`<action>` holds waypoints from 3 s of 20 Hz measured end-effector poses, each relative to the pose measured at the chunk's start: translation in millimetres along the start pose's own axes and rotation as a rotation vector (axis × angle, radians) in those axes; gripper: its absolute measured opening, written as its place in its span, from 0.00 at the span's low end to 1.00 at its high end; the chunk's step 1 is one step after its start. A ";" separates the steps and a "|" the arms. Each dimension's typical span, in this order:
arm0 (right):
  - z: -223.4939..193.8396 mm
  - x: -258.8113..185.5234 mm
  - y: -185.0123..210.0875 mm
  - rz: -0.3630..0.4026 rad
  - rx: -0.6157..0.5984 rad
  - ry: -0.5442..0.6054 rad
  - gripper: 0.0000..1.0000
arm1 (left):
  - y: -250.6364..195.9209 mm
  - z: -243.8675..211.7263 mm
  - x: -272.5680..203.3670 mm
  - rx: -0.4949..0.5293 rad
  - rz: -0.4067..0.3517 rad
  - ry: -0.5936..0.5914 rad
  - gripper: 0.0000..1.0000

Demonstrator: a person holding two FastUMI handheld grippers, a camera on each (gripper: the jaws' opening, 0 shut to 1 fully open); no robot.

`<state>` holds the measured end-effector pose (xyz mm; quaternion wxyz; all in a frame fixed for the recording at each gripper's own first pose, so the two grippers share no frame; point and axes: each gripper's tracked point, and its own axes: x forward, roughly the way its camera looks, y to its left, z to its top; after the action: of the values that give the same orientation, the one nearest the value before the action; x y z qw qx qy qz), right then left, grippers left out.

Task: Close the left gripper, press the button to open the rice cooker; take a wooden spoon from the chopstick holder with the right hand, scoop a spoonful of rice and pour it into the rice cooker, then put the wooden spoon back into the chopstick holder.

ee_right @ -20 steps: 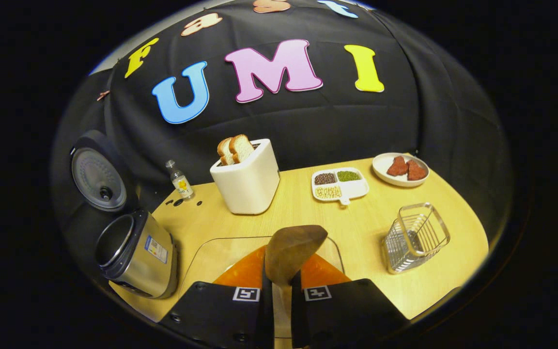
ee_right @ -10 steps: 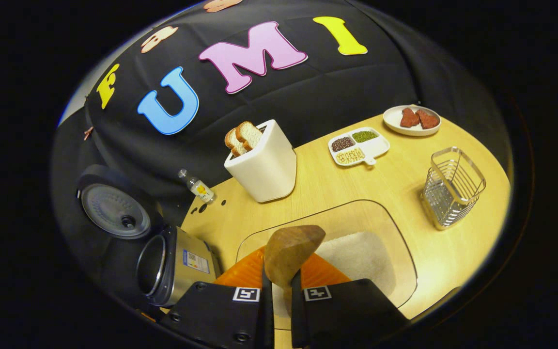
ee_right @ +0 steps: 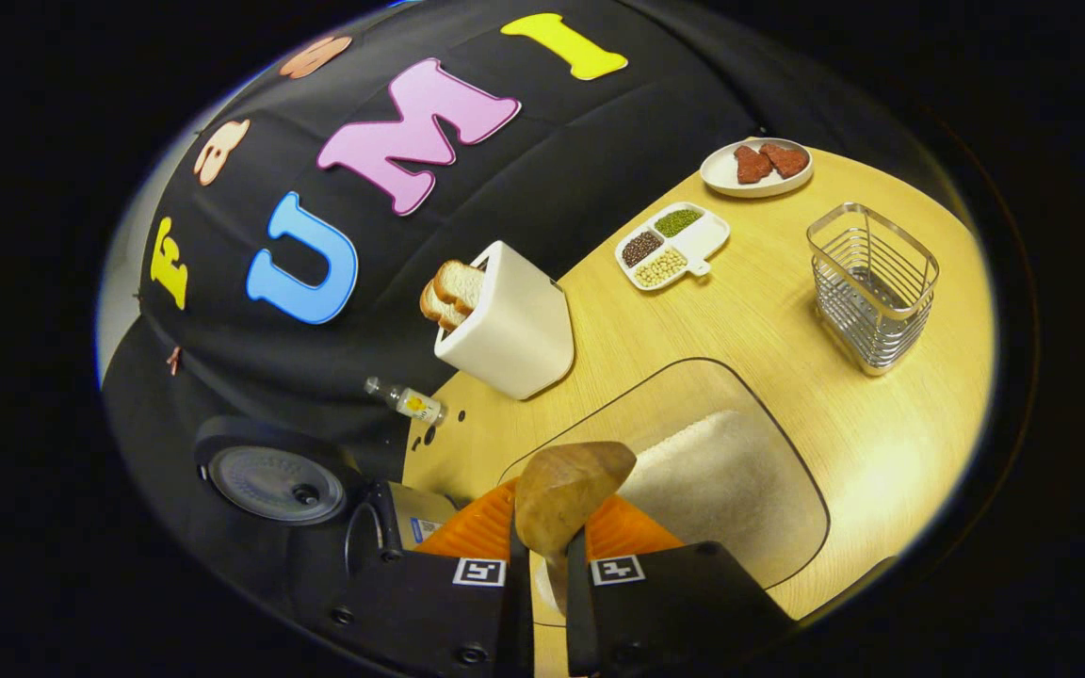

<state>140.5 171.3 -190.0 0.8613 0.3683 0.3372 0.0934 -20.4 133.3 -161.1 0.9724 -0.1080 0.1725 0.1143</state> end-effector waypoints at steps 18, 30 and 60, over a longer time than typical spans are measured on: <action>66.0 -46.3 44.0 0.085 0.308 -0.102 0.18 | -4.5 4.4 -18.0 0.034 -0.058 -0.041 0.96; 12.4 -19.6 174.8 0.247 0.250 0.018 0.18 | 47.6 -1.4 -27.5 -0.040 0.034 -0.056 0.96; -185.6 30.8 315.4 0.544 -1.124 -0.044 0.18 | 130.3 -8.7 -42.9 -0.090 0.178 -0.043 0.96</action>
<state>70.9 514.3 -78.8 0.8757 -0.0668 0.1127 0.4647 -96.1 247.1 -175.9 0.9560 -0.1333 0.1551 0.2102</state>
